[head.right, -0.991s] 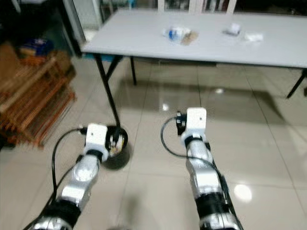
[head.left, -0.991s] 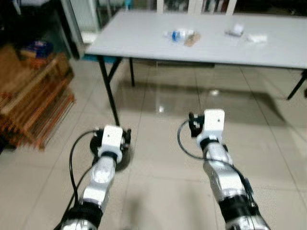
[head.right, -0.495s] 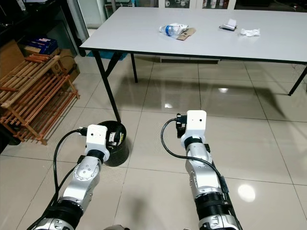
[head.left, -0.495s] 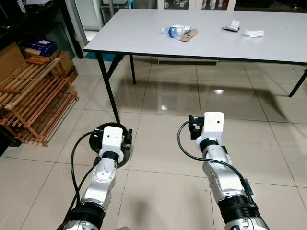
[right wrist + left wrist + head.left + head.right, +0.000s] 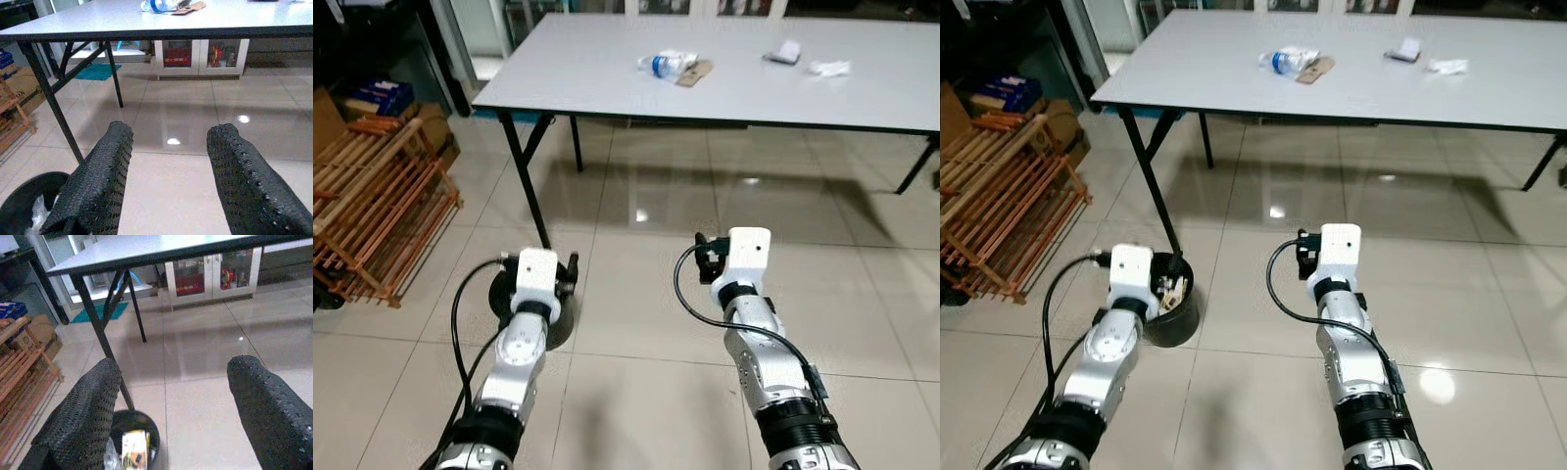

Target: Picking trash to rubbish bin

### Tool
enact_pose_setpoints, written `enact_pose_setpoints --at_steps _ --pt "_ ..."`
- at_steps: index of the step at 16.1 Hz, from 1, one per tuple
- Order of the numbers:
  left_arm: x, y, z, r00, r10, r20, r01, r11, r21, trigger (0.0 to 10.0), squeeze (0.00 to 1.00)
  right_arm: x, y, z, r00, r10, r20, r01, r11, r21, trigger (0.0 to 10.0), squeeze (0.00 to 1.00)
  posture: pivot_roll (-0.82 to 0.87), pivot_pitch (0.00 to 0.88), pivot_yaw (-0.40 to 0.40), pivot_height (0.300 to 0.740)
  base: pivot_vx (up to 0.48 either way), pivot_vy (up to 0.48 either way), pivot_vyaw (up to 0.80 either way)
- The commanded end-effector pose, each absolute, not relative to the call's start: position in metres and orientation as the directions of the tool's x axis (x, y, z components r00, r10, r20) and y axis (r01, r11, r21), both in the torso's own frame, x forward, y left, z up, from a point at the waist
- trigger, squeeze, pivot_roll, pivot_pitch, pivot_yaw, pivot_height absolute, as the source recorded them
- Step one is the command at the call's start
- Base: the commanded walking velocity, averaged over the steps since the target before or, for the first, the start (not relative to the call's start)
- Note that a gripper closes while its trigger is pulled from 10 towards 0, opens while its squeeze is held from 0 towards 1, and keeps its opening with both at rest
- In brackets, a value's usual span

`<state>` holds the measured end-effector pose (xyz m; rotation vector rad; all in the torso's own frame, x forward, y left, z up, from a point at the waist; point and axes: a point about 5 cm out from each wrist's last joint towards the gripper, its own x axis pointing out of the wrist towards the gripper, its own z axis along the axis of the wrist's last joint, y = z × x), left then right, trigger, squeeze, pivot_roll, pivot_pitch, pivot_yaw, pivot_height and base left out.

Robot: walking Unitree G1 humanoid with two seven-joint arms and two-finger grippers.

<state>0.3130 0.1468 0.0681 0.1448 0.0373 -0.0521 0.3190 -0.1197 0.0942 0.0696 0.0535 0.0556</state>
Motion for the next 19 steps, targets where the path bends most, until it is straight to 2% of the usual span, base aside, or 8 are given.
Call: enact_pose_setpoints --at_steps 1,5,10,19 --pt "0.315 0.149 0.074 0.999 -0.039 -0.015 0.041 0.989 0.139 10.0 0.00 0.322 -0.120 0.105 0.999 0.051 0.007 -0.051 0.994 0.093 10.0 0.00 0.04 0.040 0.060 0.740 0.465 0.000 0.00" --pt "0.317 0.147 0.080 0.999 -0.048 0.009 0.046 0.989 0.143 10.0 0.00 0.322 -0.121 0.109 0.998 0.045 0.034 -0.049 0.992 0.117 10.0 0.00 0.04 0.026 0.061 0.740 0.410 0.000 0.00" --pt "0.320 0.146 0.085 0.998 -0.055 0.030 0.050 0.988 0.146 10.0 0.00 0.321 -0.120 0.108 0.998 0.049 0.041 -0.053 0.992 0.117 10.0 0.00 0.04 0.008 0.063 0.740 0.480 0.000 -0.53" --pt "0.320 0.143 0.089 0.997 -0.060 0.041 0.054 0.988 0.142 10.0 0.00 0.322 -0.122 0.112 0.998 0.032 0.054 -0.038 0.993 0.112 10.0 0.00 0.04 0.028 0.057 0.740 0.480 0.000 0.00"
